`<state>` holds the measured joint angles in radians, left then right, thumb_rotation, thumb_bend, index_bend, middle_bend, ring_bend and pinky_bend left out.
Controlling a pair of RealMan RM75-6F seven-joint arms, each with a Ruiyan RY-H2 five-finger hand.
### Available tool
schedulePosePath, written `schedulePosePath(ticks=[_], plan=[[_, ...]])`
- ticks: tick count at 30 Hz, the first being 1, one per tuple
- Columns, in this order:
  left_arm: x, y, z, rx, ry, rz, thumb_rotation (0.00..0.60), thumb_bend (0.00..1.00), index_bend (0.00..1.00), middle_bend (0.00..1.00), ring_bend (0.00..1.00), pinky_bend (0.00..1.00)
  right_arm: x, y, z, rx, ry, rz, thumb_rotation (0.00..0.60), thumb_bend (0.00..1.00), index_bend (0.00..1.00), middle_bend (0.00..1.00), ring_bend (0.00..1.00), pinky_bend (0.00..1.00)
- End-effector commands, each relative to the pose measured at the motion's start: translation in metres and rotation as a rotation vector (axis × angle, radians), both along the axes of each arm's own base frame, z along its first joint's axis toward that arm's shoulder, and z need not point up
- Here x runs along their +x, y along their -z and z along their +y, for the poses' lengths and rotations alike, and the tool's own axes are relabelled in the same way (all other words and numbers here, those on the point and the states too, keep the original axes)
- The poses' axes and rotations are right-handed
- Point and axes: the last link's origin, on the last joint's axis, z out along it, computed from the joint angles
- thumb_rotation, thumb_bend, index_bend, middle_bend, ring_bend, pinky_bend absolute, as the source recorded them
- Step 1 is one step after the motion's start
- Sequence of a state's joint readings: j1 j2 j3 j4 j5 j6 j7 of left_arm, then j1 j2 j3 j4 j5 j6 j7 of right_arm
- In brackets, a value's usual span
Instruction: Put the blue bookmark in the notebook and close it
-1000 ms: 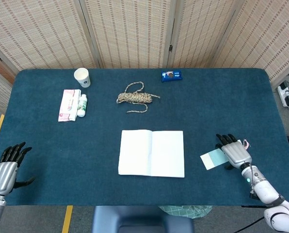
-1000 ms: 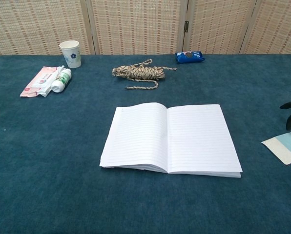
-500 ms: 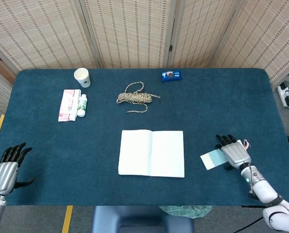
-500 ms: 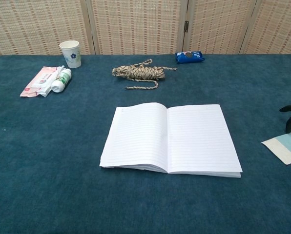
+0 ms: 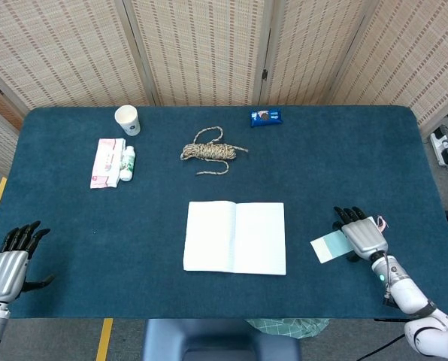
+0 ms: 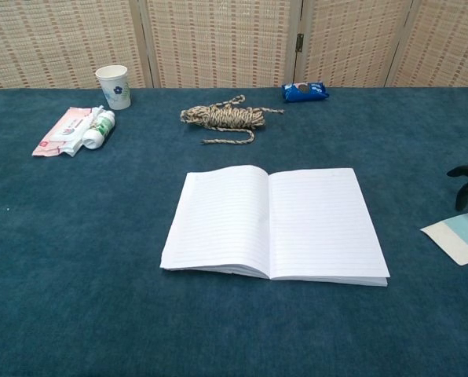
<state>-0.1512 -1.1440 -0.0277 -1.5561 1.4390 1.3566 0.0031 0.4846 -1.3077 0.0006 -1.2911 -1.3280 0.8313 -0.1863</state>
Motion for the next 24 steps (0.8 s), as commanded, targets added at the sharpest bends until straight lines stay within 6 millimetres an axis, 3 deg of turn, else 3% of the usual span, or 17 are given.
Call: schedulePosePath(ticks=[1, 15, 24], plan=[[-0.0001, 0.0, 0.0001, -0.001, -0.001, 0.0, 0.6, 0.19, 0.18, 0.07, 0.0, 0.0, -0.0009, 0.0012, 0.0004, 0.002, 0.002, 0.002, 0.6, 0.18, 0.31, 0.0, 0.02, 0.01], [0.0001, 0.0005, 0.0001, -0.004, 0.001, 0.001, 0.6, 0.19, 0.18, 0.07, 0.0, 0.0, -0.0008, 0.0014, -0.0017, -0.018, 0.005, -0.008, 0.6, 0.2, 0.42, 0.07, 0.04, 0.01], [0.0004, 0.0002, 0.0, -0.002, 0.003, -0.002, 0.6, 0.19, 0.18, 0.07, 0.0, 0.0, 0.0043, 0.0008, -0.002, -0.032, -0.005, -0.02, 0.6, 0.2, 0.45, 0.09, 0.05, 0.01]])
